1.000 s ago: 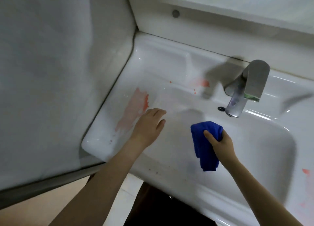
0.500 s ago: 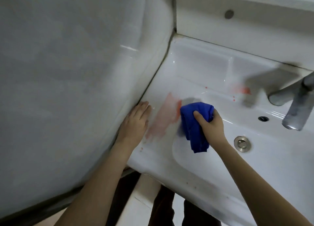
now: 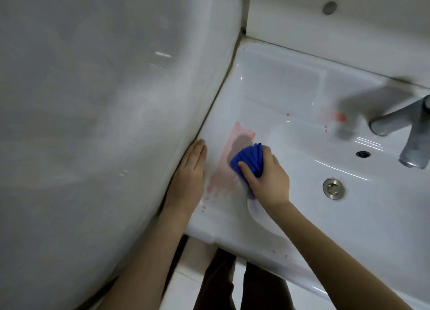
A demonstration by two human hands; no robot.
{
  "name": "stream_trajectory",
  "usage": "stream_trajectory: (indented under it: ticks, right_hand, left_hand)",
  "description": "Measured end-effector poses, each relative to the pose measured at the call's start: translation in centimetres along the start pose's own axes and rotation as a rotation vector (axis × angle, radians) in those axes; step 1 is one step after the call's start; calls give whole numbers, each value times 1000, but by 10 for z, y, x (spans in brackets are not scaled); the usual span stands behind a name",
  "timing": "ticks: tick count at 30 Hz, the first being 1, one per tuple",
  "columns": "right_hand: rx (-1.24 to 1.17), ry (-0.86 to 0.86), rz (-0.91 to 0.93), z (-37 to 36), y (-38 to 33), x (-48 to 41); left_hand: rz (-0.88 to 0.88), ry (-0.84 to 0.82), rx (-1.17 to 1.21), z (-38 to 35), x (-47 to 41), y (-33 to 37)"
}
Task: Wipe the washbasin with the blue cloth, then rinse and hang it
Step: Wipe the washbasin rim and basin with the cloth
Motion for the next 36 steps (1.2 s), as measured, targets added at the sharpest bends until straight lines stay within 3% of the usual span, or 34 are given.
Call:
stream_trajectory:
  ticks: [8,14,16,19,22,25,27,31,33,36]
  right_hand:
    - [207,164,-15,33,-16,-124]
    - [339,-86,230,10,-29,-67]
    - [333,-125,221,20,-17,-67]
    - [318,-15,102,42,-9,-109]
    - [296,78,-32,44,-22,-147]
    - [376,22,53,19,-44,-125]
    - [397,-36,206,3,-45,-84]
    - [450,-212,527,-2,-33,-40]
    - [439,-208,469,7,-30,-65]
    - [321,-41,158,24,-30,-113]
  left_hand:
    - [3,18,47,1,-1,2]
    - [27,-65,170,11,-1,2]
    - [65,-91,244,18,14,0]
    - [187,-46,299,28,61,1]
    - [425,145,417,24,103,15]
    - [744,395,607,15,116,36]
    - [807,471,652,14,116,45]
    - [647,411,536,9,121,35]
    - [543,356,431,9,125,24]
    - [381,312,309,9,128,14]
Point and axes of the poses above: each hand's wrist, its own x-axis away from the middle knuckle, its own z-axis out of the back of the hand, y = z × x, the point moved 3 cm from there along -x, towards the middle knuckle, and after that the axes turned 10 degrees about -y, right-handed, at the moved point
